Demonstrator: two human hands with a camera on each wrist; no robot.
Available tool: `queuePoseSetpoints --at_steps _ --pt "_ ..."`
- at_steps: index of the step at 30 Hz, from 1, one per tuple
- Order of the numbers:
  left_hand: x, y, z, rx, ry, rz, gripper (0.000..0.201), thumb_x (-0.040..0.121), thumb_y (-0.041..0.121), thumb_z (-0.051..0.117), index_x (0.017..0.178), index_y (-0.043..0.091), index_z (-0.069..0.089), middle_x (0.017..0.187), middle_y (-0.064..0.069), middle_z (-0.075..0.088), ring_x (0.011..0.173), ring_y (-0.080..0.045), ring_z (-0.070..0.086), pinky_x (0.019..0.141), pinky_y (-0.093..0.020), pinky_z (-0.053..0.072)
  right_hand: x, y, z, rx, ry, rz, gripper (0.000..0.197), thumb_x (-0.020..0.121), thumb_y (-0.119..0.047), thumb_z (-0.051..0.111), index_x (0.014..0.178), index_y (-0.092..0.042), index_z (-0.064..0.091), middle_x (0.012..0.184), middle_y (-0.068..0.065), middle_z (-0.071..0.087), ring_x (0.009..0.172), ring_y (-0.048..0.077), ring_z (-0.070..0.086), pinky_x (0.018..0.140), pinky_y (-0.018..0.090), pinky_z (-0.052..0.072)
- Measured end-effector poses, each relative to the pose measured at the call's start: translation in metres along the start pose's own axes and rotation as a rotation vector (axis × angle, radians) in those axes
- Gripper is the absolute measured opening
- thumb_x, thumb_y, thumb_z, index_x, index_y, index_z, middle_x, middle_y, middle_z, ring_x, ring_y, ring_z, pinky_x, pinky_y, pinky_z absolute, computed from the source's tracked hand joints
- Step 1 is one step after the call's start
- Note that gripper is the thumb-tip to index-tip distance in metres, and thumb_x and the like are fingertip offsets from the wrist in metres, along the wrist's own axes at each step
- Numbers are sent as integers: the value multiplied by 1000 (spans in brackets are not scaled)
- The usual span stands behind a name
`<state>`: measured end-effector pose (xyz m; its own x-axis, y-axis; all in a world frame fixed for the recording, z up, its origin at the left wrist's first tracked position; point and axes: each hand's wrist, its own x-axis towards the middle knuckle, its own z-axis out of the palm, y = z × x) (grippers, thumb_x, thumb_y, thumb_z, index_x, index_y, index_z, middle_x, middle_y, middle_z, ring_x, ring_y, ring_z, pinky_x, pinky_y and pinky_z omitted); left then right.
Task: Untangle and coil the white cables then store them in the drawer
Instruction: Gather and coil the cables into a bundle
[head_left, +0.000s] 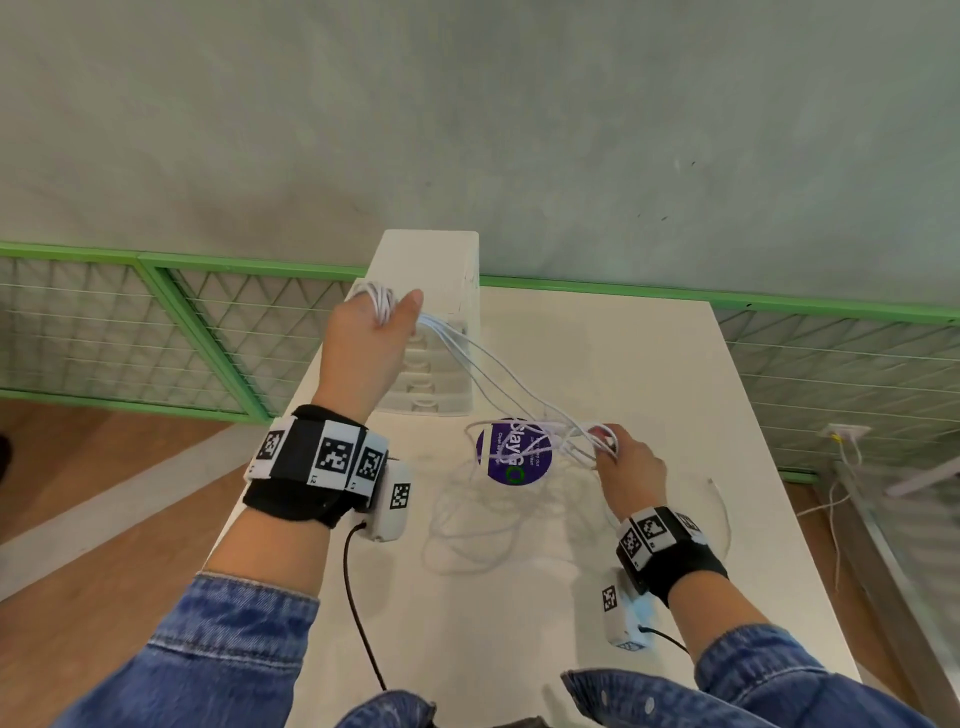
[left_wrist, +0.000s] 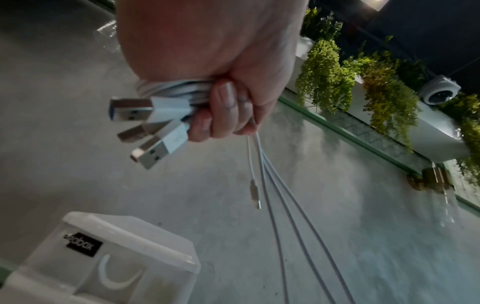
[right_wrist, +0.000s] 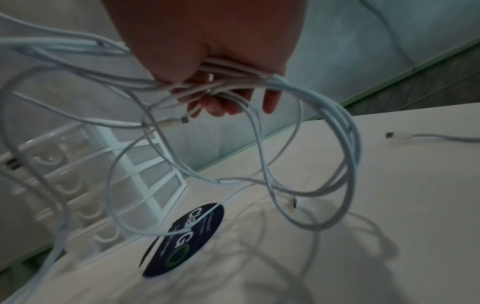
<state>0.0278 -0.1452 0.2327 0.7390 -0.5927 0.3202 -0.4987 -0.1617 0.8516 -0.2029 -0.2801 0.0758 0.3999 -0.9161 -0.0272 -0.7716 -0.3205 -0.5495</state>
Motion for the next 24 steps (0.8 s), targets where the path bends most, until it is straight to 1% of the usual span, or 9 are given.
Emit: queuePoseSetpoints --at_steps 3,5,9,12,14,16,18,21,24 --pt "-1 -9 1 38 32 -8 46 92 30 56 67 -8 48 66 -22 48 50 -9 41 48 -14 31 5 7 -7 84 -27 114 19 90 -36 50 101 -25 60 88 8 66 91 33 60 84 39 40" --pt "-1 -10 6 3 40 -44 47 92 31 56 68 -9 49 56 -10 44 45 -5 40 48 -17 31 6 8 -8 269 -71 142 27 80 -44 62 101 -26 62 93 4 68 94 27 62 87 39 46" --pt "-10 0 21 13 -110 -13 47 93 34 55 73 -9 53 52 3 39 37 0 40 43 -12 30 -1 -8 -13 431 -118 -54 71 65 -28 81 128 -27 47 115 -3 53 110 11 48 94 28 37" --pt "-21 6 35 57 -227 64 53 93 38 53 77 -12 55 58 -11 51 47 0 48 48 -11 33 -6 -34 -19 428 -339 -247 87 64 -17 82 136 -32 36 130 -6 43 122 7 38 104 27 29" --pt "-22 4 39 68 -222 67 55 92 43 52 79 -10 56 72 -23 60 63 -22 58 58 -22 40 -3 -45 -20 340 -406 -284 80 67 -16 79 134 -35 39 136 -2 44 128 14 39 108 33 33" --pt "-18 2 37 76 -165 60 54 91 44 53 75 -8 52 76 -26 60 65 -34 55 62 -36 43 2 -45 -24 84 -311 -234 70 69 -29 77 131 -30 45 133 3 49 124 21 44 104 37 37" --pt "-10 0 28 63 -80 47 48 91 38 55 62 3 41 64 -19 50 56 -27 44 60 -36 38 4 -37 -26 -132 -203 -78 65 69 -47 73 126 -26 50 123 6 55 114 24 51 95 37 43" --pt "-3 -10 15 111 42 24 50 91 32 56 57 16 24 57 -2 32 54 -19 32 61 -30 32 1 -30 -31 -44 -104 97 52 71 -52 70 110 -20 58 98 8 66 85 23 59 71 29 44" --pt "-8 -20 15 208 47 -34 50 93 32 54 57 17 23 57 0 31 56 -22 33 62 -31 30 1 -35 -29 93 -80 55 42 72 -44 72 103 -20 56 78 2 58 74 20 55 67 26 40"
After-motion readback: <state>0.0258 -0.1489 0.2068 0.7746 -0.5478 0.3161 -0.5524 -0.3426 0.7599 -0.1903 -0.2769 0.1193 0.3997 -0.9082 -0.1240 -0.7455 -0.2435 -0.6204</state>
